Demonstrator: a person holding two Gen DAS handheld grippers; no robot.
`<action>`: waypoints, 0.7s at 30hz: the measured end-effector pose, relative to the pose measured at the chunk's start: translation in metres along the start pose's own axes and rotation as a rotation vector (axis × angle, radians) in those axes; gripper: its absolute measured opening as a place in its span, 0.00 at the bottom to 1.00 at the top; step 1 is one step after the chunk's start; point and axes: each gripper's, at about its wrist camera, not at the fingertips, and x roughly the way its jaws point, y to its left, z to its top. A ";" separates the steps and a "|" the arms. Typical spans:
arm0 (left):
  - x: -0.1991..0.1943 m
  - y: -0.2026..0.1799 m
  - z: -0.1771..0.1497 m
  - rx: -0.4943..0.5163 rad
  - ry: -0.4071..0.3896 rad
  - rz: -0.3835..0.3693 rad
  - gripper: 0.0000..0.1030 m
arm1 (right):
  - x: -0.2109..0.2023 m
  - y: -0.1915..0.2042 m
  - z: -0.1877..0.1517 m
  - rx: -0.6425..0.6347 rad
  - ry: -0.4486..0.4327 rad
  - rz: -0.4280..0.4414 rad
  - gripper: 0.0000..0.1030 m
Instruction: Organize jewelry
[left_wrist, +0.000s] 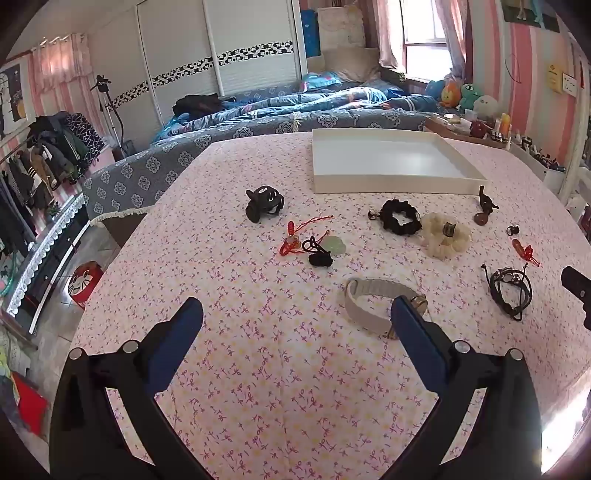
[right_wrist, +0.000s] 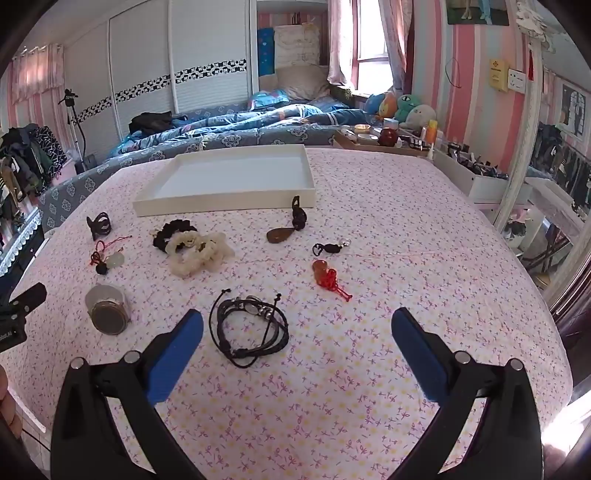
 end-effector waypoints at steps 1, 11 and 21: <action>0.000 0.000 0.000 0.000 -0.001 0.002 0.97 | -0.001 0.000 0.000 -0.001 0.000 0.004 0.99; 0.003 0.002 0.000 -0.001 0.009 0.006 0.97 | 0.000 -0.001 0.000 -0.008 -0.005 -0.027 0.99; 0.001 -0.002 -0.002 -0.005 0.012 0.018 0.97 | -0.001 0.001 0.000 -0.008 -0.012 -0.030 0.99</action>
